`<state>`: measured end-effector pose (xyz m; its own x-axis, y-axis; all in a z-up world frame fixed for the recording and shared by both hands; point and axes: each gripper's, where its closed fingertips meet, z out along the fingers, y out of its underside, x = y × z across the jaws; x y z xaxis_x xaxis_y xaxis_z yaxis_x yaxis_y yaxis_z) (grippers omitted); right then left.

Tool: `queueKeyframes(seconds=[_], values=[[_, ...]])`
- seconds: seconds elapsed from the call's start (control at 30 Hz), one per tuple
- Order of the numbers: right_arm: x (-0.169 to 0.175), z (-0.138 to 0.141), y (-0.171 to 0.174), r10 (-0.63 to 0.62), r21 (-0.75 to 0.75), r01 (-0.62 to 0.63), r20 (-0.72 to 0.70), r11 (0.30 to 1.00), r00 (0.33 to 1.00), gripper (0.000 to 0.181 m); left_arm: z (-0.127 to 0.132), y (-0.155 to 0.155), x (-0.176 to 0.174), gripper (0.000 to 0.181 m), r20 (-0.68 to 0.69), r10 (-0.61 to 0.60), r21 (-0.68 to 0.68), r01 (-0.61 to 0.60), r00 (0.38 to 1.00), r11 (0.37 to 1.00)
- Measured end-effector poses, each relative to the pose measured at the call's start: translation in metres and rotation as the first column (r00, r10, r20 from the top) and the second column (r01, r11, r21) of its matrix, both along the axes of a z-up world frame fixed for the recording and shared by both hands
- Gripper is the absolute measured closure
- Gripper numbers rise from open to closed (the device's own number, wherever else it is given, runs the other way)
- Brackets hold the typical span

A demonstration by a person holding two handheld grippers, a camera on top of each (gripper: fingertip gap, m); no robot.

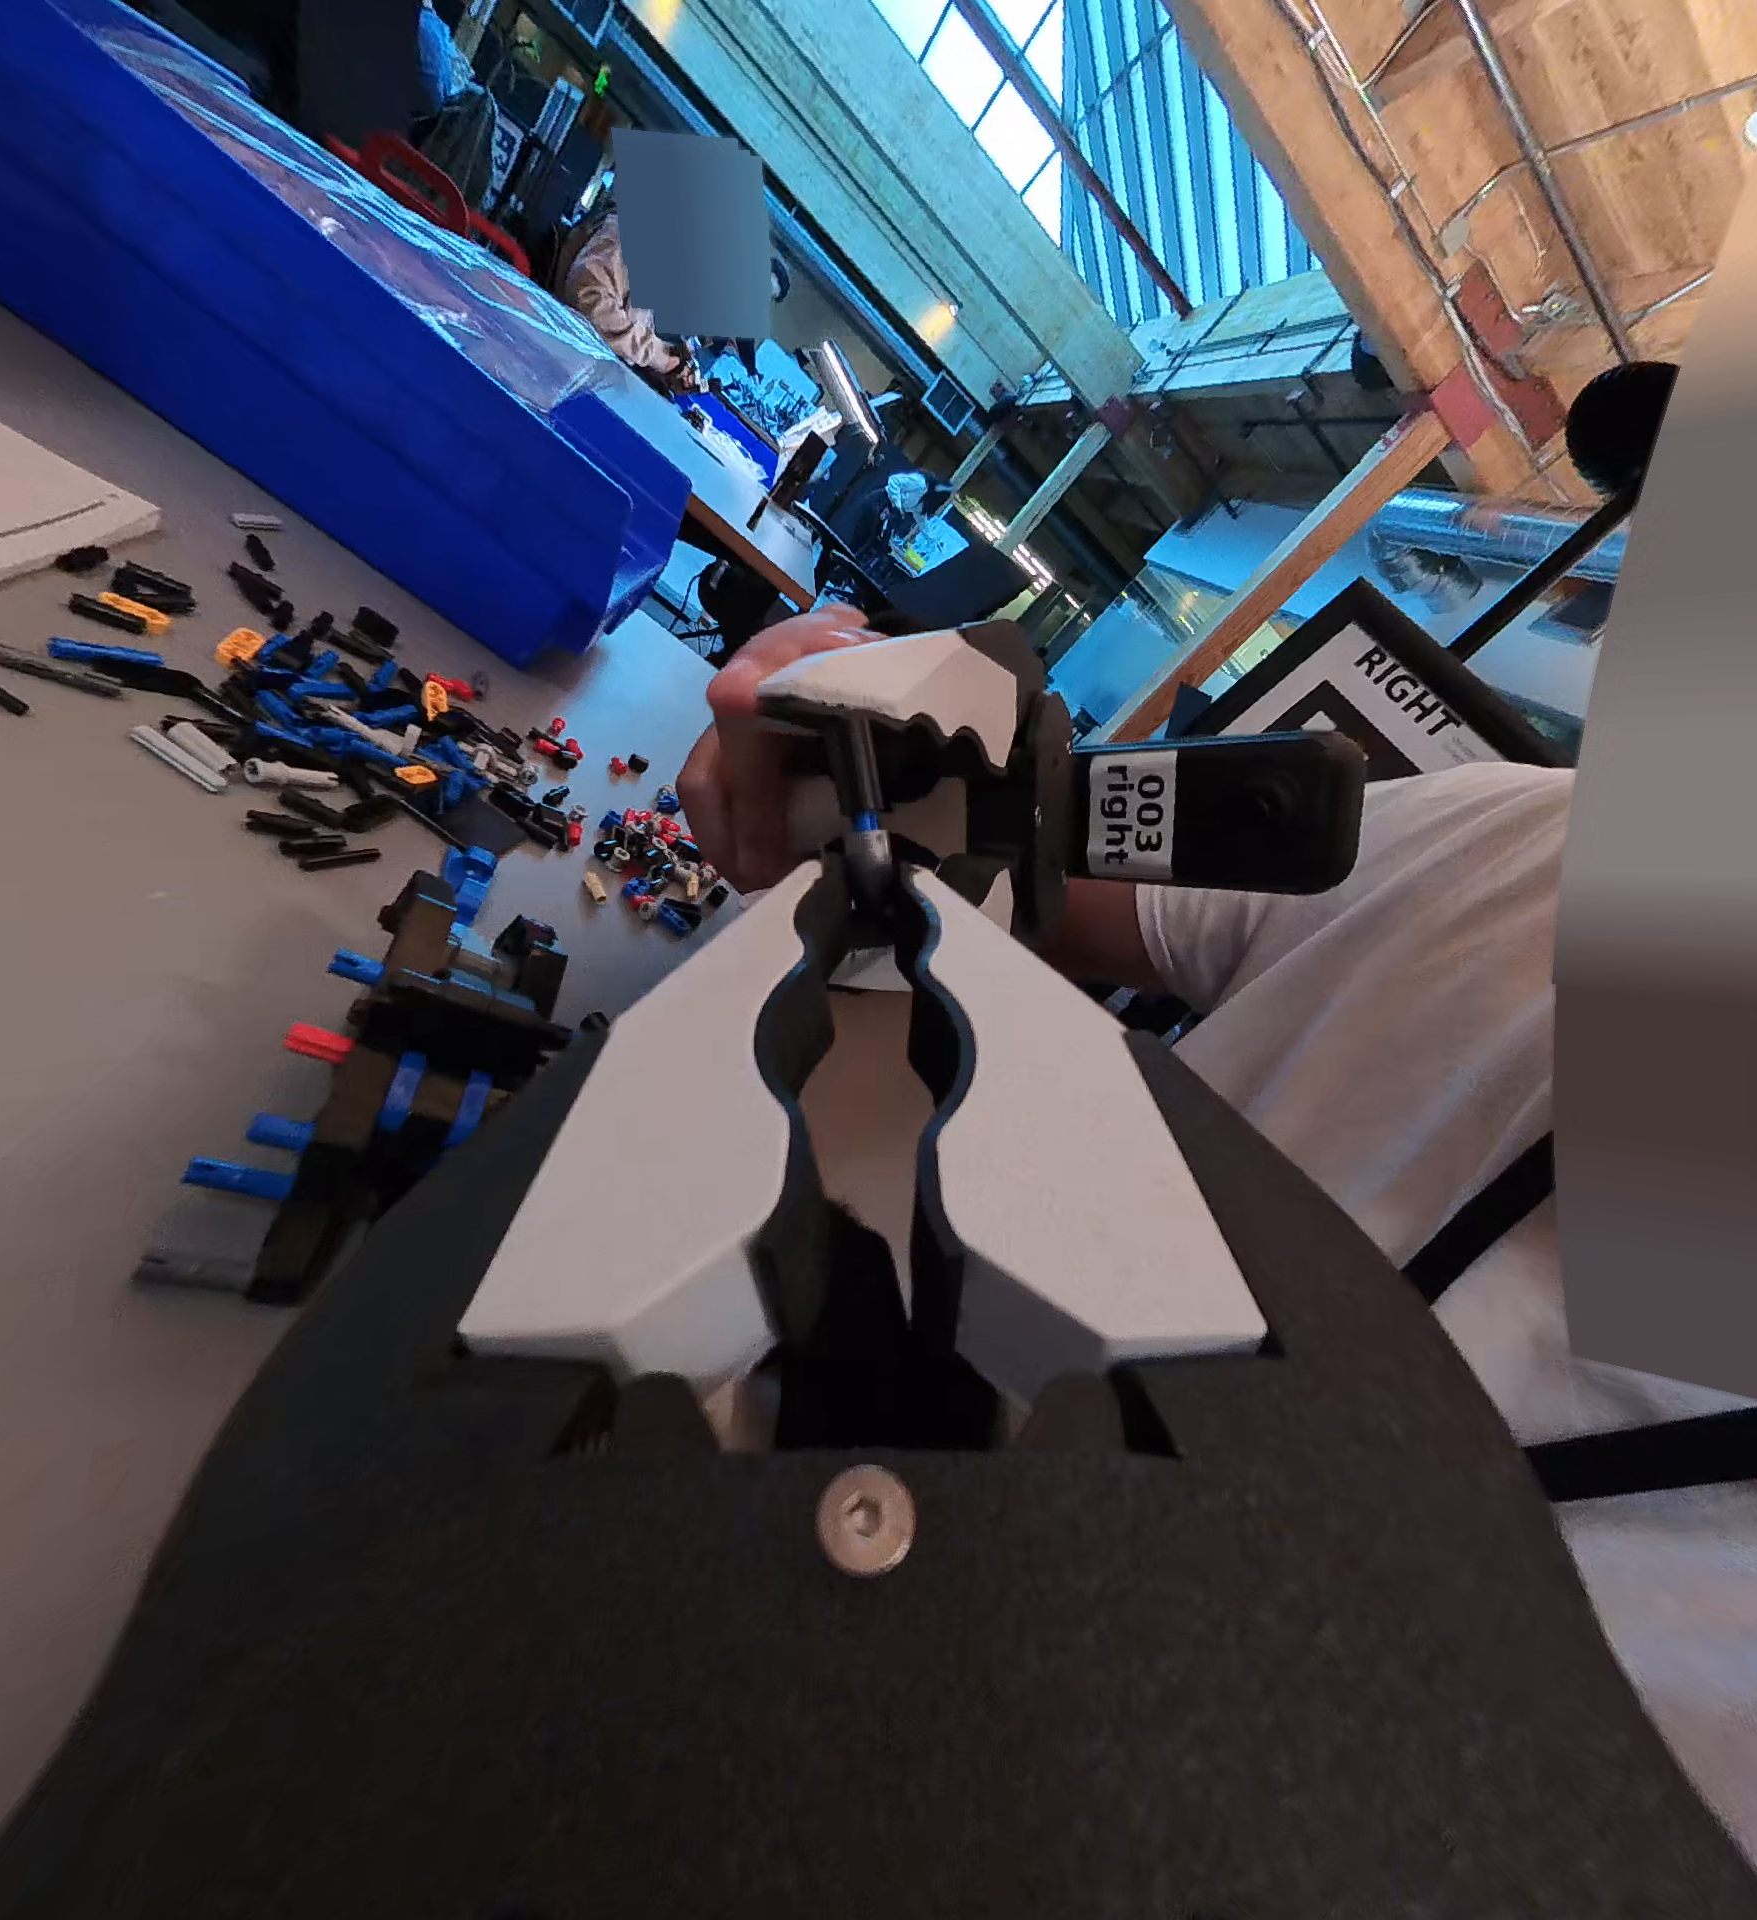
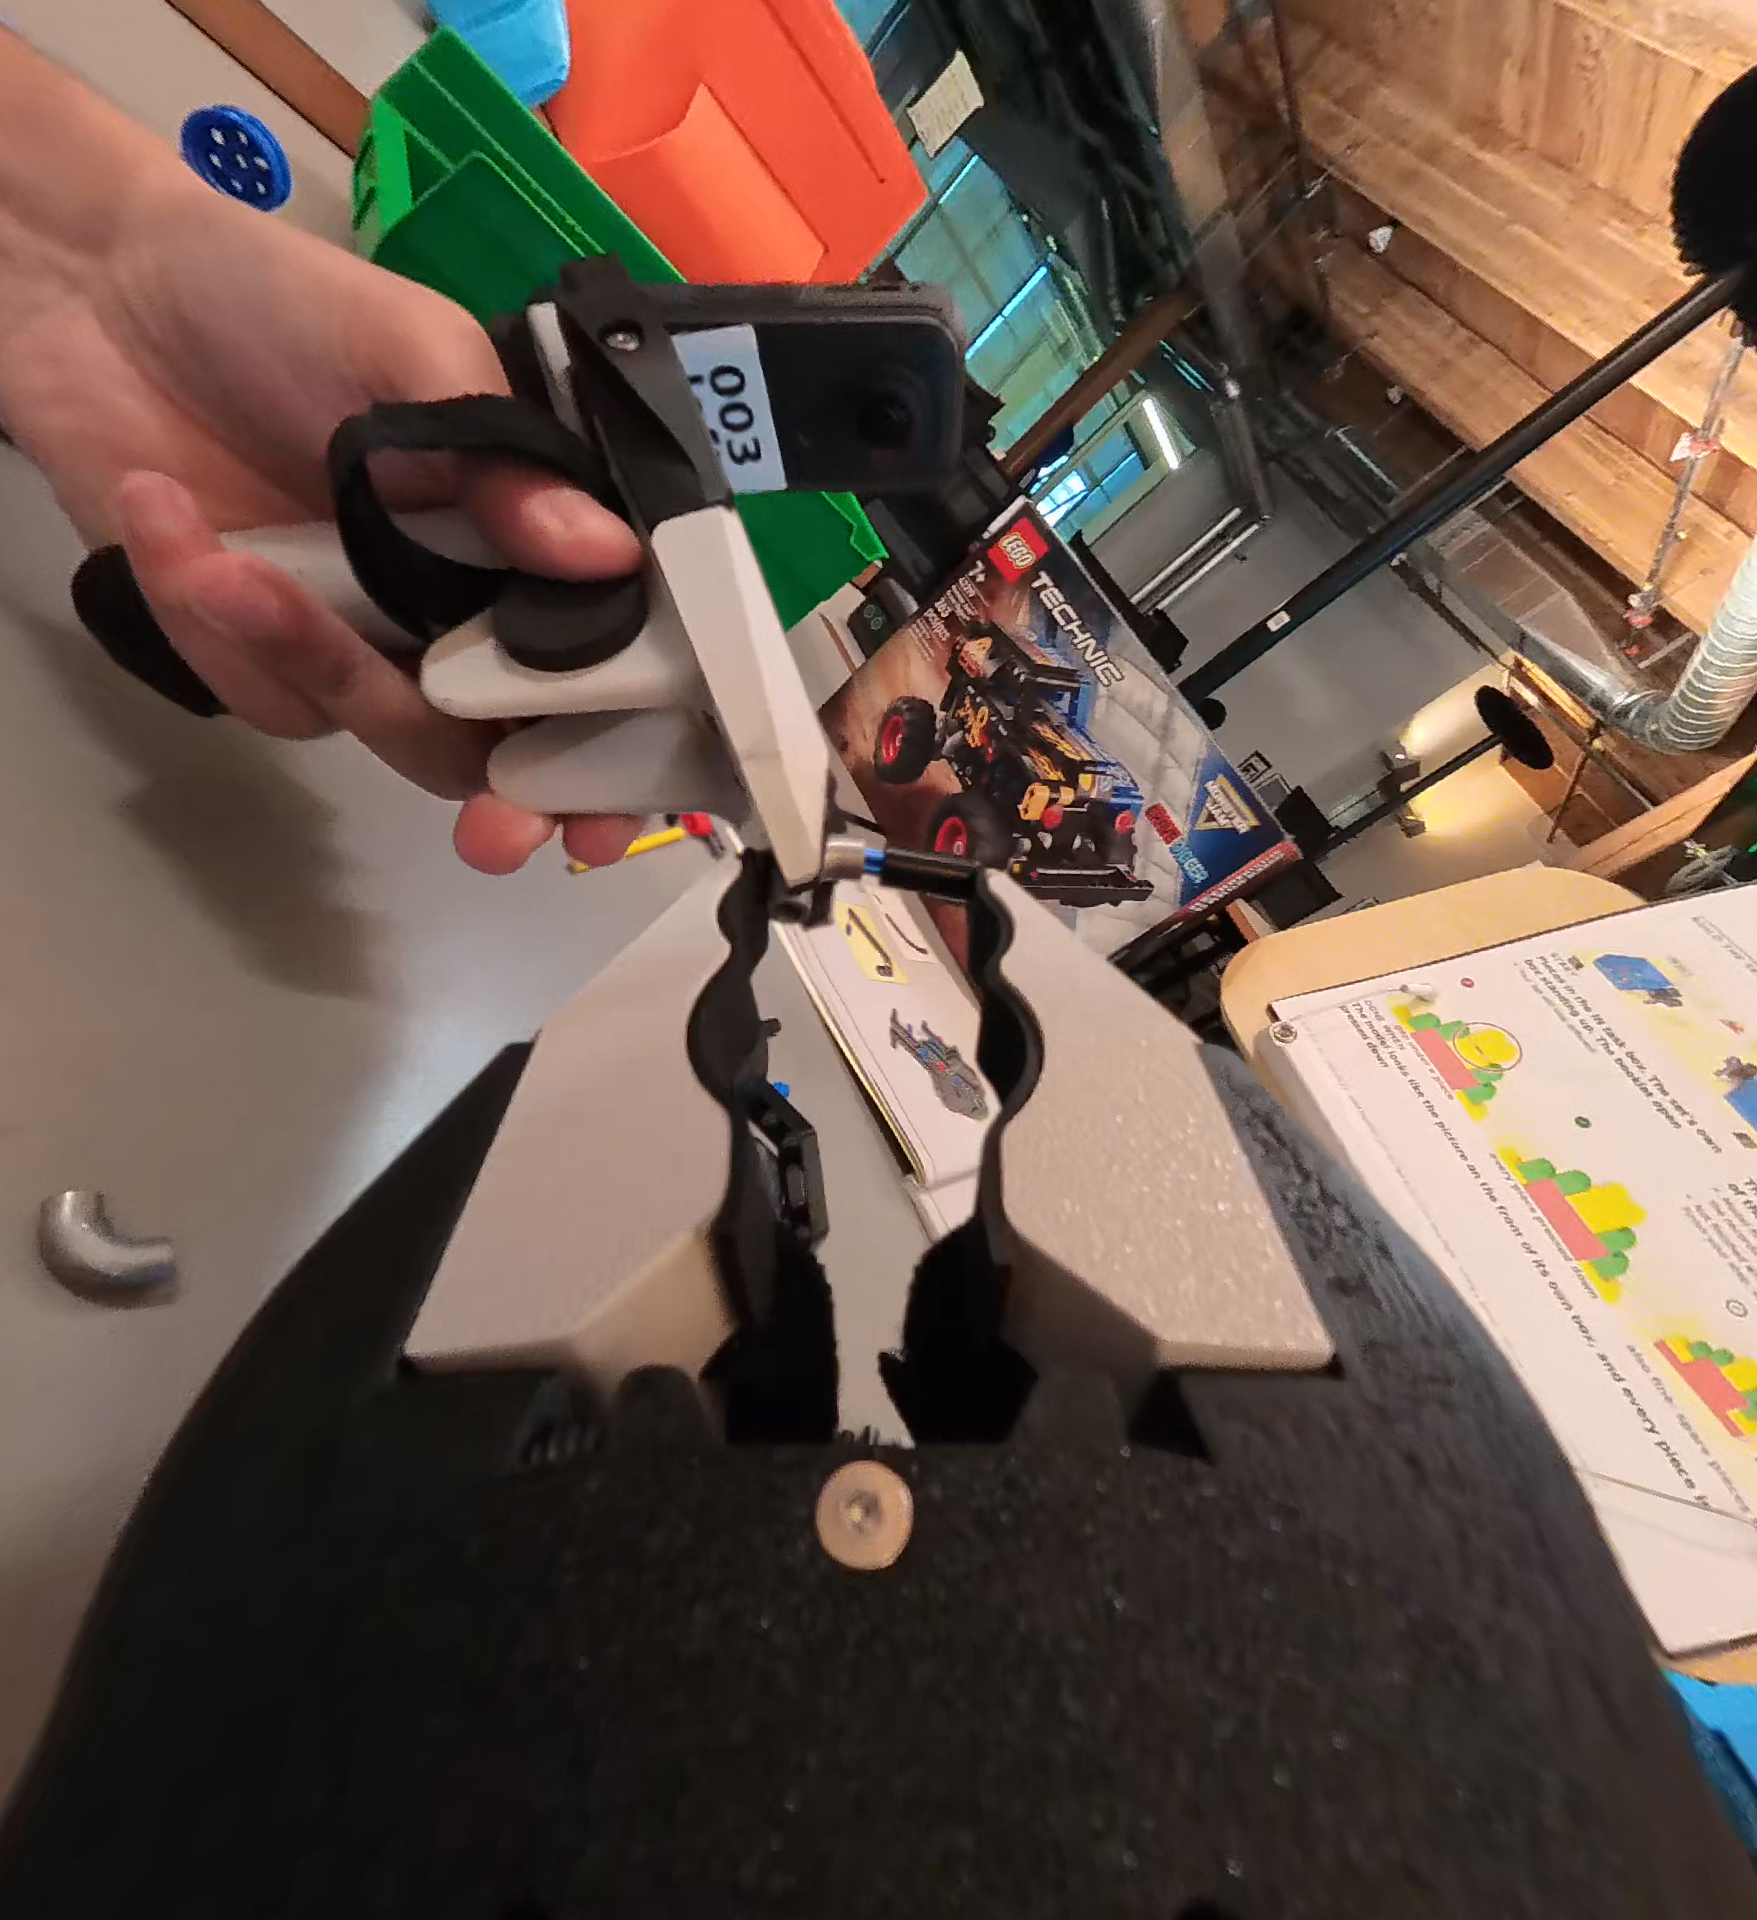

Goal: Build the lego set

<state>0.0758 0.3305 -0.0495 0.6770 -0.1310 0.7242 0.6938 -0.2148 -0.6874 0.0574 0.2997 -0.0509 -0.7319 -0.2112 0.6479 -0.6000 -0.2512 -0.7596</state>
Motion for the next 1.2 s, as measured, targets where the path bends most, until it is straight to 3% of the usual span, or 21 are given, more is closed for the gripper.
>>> queueKeyframes(seconds=[0.17, 0.6, 0.7, 0.8, 0.93, 1.03, 1.1, 1.2], values=[[-0.001, -0.002, -0.001, 0.000, -0.005, 0.000, 0.031, 1.000, 1.000, 0.144, -0.002, 0.000, -0.001, 0.176, -0.016, -0.017, -0.010, 0.017, 1.000, 1.000], [-0.006, -0.021, 0.000, 0.034, -0.105, -0.018, 0.146, 0.994, 0.989, 0.146, -0.023, 0.001, -0.006, 0.176, -0.022, -0.039, 0.148, 0.042, 0.999, 0.988], [0.000, -0.018, 0.003, 0.001, -0.089, 0.007, 0.082, 0.996, 0.997, 0.145, -0.021, 0.004, 0.000, 0.175, -0.015, -0.013, 0.144, 0.015, 1.000, 0.989], [0.008, -0.007, 0.004, -0.068, -0.032, 0.071, 0.086, 0.997, 0.994, 0.144, -0.009, 0.007, 0.007, 0.175, 0.016, 0.057, 0.075, -0.058, 0.998, 0.995], [0.012, -0.003, 0.003, -0.103, 0.006, 0.103, 0.094, 0.995, 0.990, 0.144, -0.005, 0.007, 0.012, 0.175, 0.069, 0.125, 0.081, -0.131, 0.990, 0.988], [0.005, -0.011, 0.002, -0.007, -0.056, 0.008, 0.007, 0.998, 1.000, 0.136, -0.008, 0.014, 0.013, 0.176, 0.093, 0.133, 0.116, -0.143, 0.987, 0.983], [0.001, -0.023, -0.001, 0.090, -0.137, -0.111, -0.148, 0.984, 0.985, 0.135, -0.019, 0.019, 0.014, 0.176, 0.170, 0.135, 0.248, -0.175, 0.976, 0.953], [-0.002, -0.019, -0.010, 0.188, -0.143, -0.268, -0.414, 0.953, 0.890, 0.142, -0.033, 0.017, 0.013, 0.176, 0.362, 0.077, 0.466, -0.252, 0.929, 0.848]])
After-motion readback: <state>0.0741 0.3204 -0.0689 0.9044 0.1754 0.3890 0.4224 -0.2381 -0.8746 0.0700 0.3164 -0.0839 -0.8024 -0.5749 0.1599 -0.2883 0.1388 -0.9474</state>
